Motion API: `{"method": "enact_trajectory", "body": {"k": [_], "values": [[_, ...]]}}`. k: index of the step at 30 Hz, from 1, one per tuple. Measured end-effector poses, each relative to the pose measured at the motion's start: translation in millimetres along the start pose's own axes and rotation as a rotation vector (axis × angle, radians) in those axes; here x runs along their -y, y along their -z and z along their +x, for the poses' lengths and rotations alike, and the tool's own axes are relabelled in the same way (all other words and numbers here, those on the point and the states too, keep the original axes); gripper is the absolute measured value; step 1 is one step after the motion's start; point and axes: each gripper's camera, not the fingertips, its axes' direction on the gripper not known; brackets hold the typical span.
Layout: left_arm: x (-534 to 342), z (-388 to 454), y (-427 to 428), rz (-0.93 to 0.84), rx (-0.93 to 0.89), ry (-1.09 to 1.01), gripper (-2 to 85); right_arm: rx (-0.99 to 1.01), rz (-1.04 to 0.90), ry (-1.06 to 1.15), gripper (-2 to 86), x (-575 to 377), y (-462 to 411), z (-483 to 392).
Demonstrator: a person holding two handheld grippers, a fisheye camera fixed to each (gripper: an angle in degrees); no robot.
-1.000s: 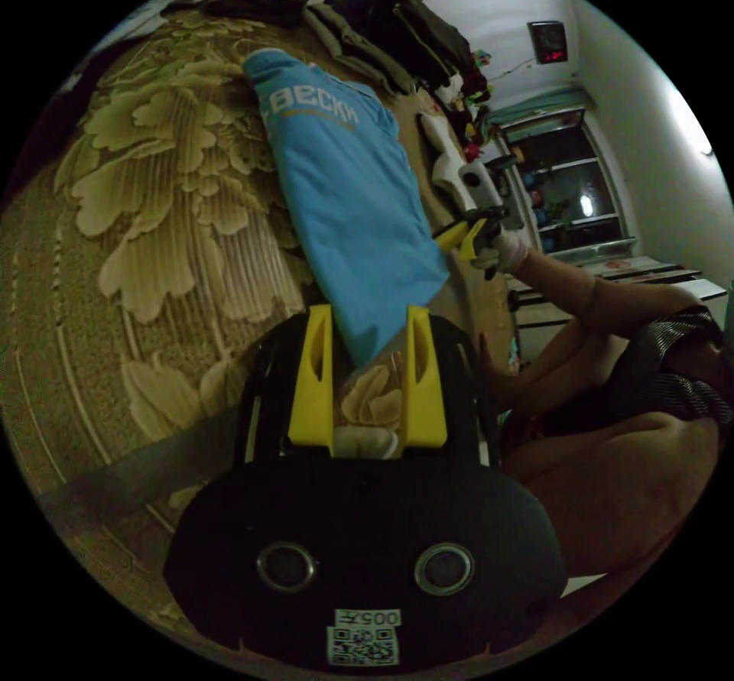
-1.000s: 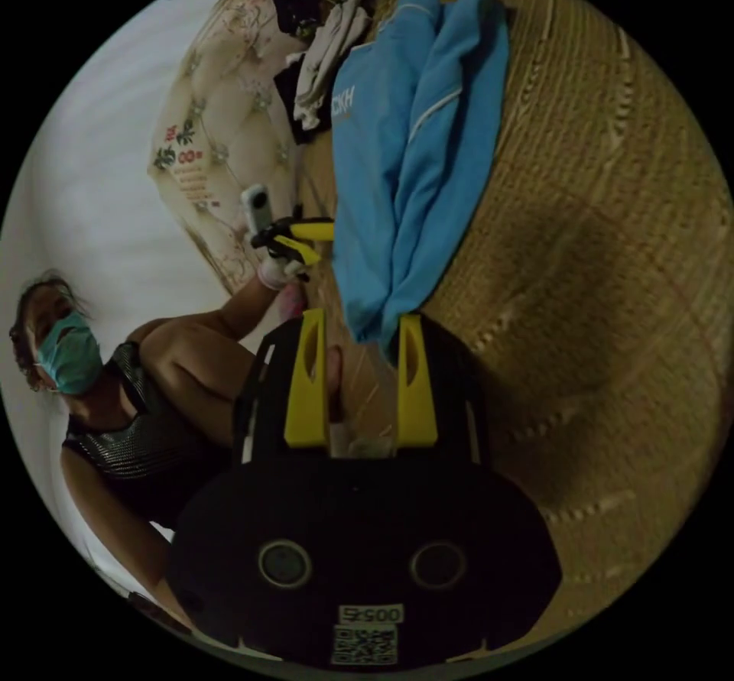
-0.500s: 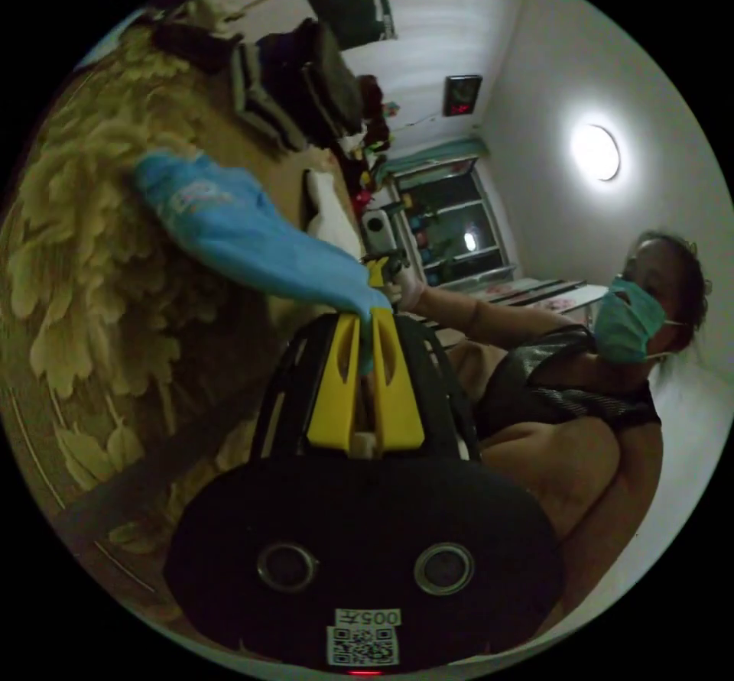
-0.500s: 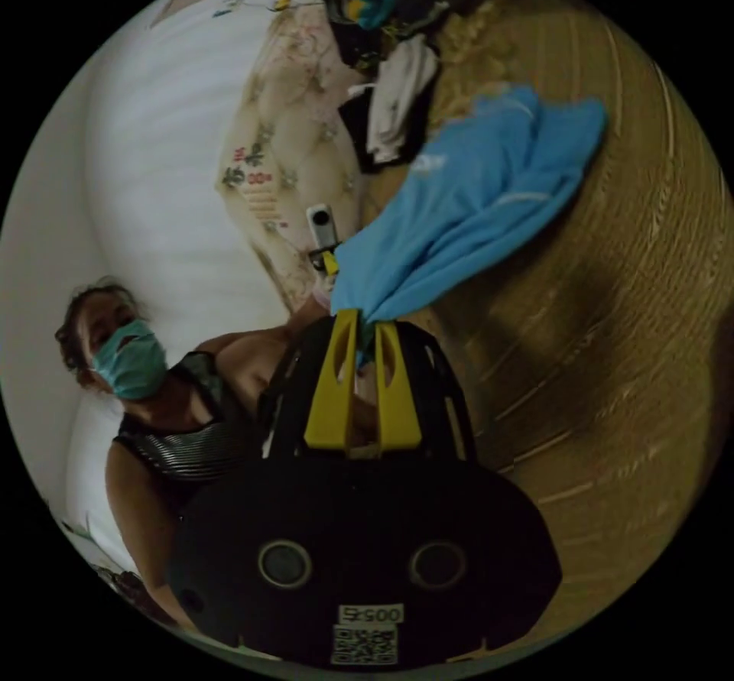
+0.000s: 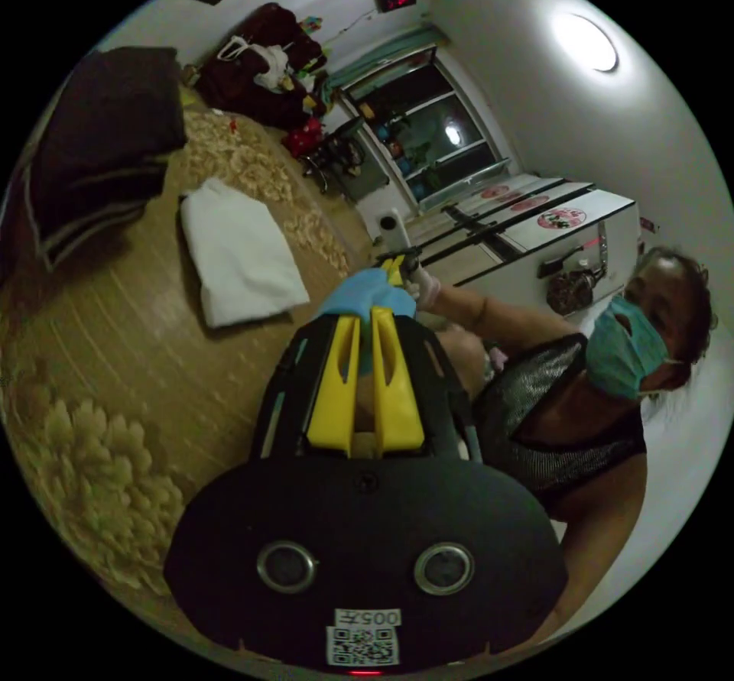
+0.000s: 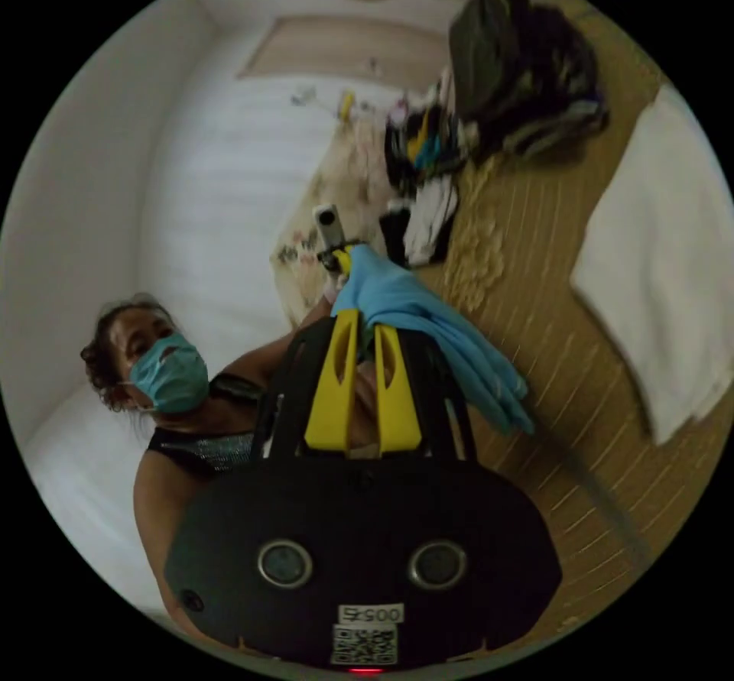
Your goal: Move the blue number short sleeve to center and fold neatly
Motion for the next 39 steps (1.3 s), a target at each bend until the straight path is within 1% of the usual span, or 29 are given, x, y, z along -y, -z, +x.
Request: {"method": "enact_trajectory", "body": {"k": [2,3,5,6,8,11,12,14,16,18,20,21,22,23,25,29,34,39], "values": [[52,5,-7,0.013,0.034,-0.046,3.6,-0.090,0.109,0.115,2.9,-1,52,-25],[85,12,-12,0.019,0.077,-0.092,3.7,-0.127,0.128,0.147,3.0,-1,63,-33],[126,21,-19,0.035,0.152,-0.151,3.7,-0.288,0.196,0.268,3.3,-5,103,-64],[148,23,-24,0.039,0.188,-0.169,3.7,-0.319,0.214,0.289,3.3,-6,111,-70],[174,17,-32,0.050,0.213,-0.150,3.7,-0.398,0.283,0.323,3.4,-15,138,-78],[195,-16,-52,0.068,0.199,-0.060,3.7,-0.424,0.336,0.286,3.6,-31,156,-58],[196,-35,-62,0.074,0.195,-0.013,3.8,-0.421,0.344,0.264,3.6,-34,157,-50],[192,-68,-79,0.054,0.202,0.064,3.8,-0.442,0.359,0.151,3.7,-54,154,-11],[183,-104,-98,0.014,0.212,0.148,3.9,-0.459,0.352,0.044,3.7,-73,145,21],[162,-154,-125,-0.057,0.188,0.314,4.1,-0.496,0.352,-0.059,3.8,-93,133,51],[146,-181,-141,-0.106,0.199,0.418,4.1,-0.534,0.323,-0.181,3.9,-115,120,85],[138,-190,-147,-0.119,0.221,0.452,4.1,-0.529,0.324,-0.199,3.9,-120,118,90],[135,-192,-147,-0.103,0.228,0.456,4.0,-0.500,0.358,-0.218,4.0,-129,116,97],[131,-194,-142,-0.044,0.214,0.467,4.1,-0.451,0.395,-0.221,4.0,-136,116,100],[128,-194,-133,0.024,0.188,0.478,4.1,-0.412,0.414,-0.221,4.0,-140,117,101],[126,-189,-111,0.042,0.229,0.491,4.1,-0.434,0.369,-0.186,3.6,-140,106,96],[121,-174,-81,0.038,0.297,0.508,3.9,-0.426,0.363,-0.191,2.7,-146,84,91],[91,-145,-39,0.193,0.325,0.544,2.8,-0.424,0.356,-0.231,-0.4,-160,58,86]]}}
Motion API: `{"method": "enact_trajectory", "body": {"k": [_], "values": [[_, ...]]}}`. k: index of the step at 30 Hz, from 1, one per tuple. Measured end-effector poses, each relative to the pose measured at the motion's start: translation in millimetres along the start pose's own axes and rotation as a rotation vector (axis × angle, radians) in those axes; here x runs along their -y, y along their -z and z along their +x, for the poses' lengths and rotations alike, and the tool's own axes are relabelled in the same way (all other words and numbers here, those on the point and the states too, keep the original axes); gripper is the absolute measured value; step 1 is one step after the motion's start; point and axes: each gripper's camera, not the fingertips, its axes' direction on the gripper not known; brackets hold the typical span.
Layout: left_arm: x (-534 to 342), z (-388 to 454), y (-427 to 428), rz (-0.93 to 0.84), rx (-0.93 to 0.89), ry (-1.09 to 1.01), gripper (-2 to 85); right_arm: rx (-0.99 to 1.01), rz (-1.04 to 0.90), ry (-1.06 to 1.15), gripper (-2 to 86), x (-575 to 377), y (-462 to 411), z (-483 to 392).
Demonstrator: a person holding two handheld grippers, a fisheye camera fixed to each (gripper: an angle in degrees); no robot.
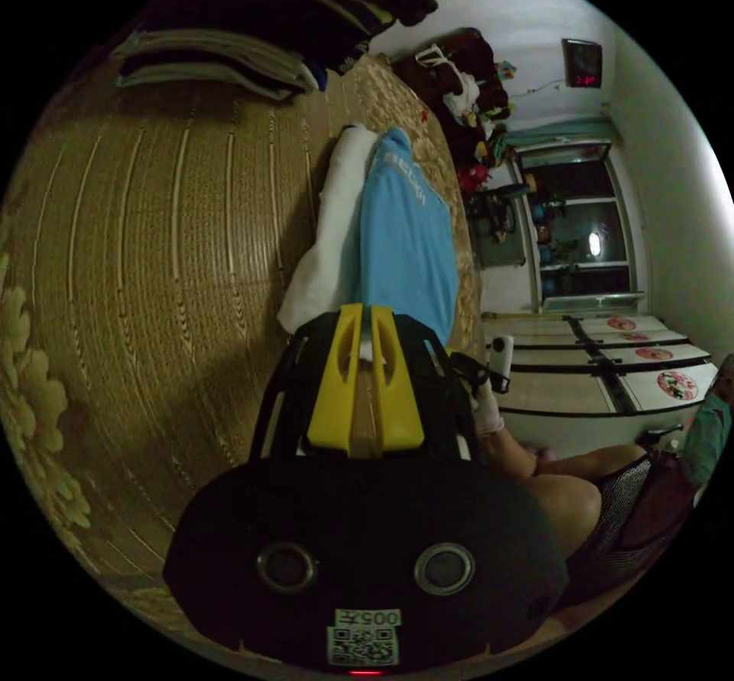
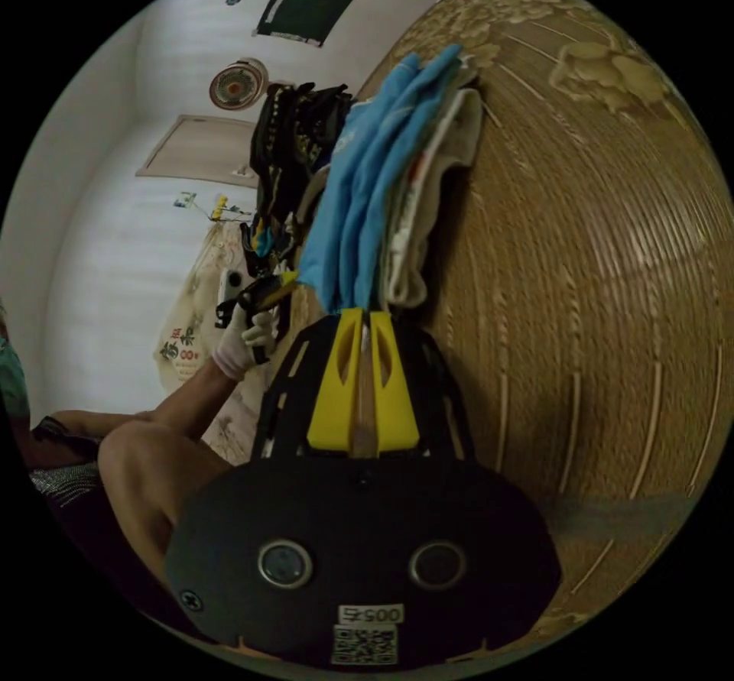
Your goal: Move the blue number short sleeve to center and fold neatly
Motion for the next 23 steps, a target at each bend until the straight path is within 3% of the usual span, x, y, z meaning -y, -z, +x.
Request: {"method": "enact_trajectory", "body": {"k": [9,13,17,23], "values": [[-36,-30,117,0.139,0.173,0.023,-0.5,-0.127,-0.081,0.100,-1.0,-38,-64,-80],[-19,-43,201,0.080,0.273,-0.071,-0.5,-0.170,-0.081,0.180,-1.0,-45,-116,-147],[-7,-60,311,-0.030,0.545,-0.182,-0.2,-0.163,-0.099,0.276,-1.0,-40,-188,-225],[-62,-129,464,0.108,0.832,-0.192,5.9,-0.174,-0.212,0.430,-1.0,-16,-324,-359]]}}
